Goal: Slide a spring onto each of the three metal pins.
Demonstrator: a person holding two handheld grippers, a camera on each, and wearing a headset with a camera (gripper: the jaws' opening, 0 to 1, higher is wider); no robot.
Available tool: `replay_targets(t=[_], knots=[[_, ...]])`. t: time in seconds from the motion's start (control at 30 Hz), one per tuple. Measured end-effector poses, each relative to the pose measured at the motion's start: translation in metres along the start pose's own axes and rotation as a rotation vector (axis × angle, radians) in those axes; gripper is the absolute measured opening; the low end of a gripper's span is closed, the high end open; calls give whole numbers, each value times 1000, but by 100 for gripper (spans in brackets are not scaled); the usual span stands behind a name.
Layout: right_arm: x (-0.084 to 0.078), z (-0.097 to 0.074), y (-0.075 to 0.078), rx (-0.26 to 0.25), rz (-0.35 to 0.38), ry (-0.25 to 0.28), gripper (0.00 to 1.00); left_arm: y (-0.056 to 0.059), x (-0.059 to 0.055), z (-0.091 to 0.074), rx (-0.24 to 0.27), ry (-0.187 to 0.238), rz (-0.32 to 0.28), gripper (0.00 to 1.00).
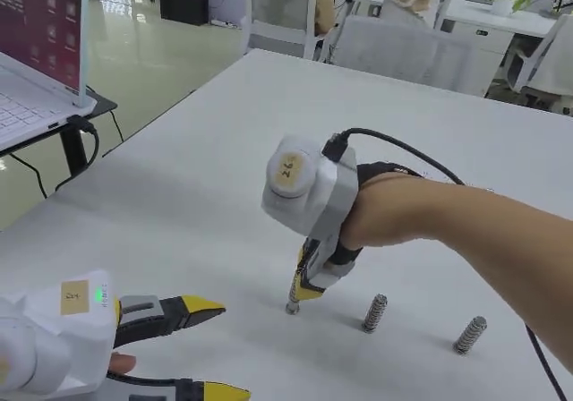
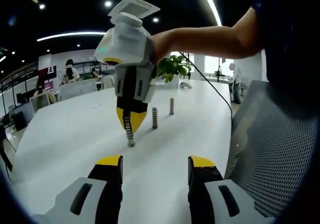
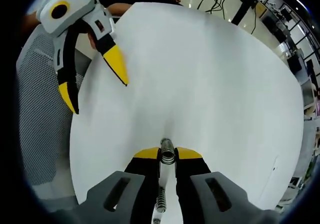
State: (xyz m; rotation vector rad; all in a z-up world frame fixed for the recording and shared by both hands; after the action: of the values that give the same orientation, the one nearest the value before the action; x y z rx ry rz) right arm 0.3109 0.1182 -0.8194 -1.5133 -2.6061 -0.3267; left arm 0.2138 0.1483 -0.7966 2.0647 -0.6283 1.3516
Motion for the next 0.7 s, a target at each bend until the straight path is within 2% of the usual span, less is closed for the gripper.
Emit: replay_targets(t=[0.33,0.53,0.7], knots=[[-12,11,-1,-3,58,-39,9,0,-1,-2,-1,0,1,46],[-12,14,-1,-2,89,-28,9,1,-1,-1,-4,-2,1,46],[-13,16,-4,14,85,-32,10,1,0,-1,-5,-2,3,46]])
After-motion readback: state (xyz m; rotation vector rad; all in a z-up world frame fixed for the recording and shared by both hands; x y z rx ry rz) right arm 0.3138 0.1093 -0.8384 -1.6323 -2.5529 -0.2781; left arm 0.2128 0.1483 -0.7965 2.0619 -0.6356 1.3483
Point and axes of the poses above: the centre of the closed fingertips' face, and the gripper's own axes: z roughly forward along the fingers, y roughly to its right, x roughly out of its top, the point moved 1 cm from there along -z, roughly backward along the fingers, and after that the axes turned 15 degrees about -z, right-handed, at the moved point
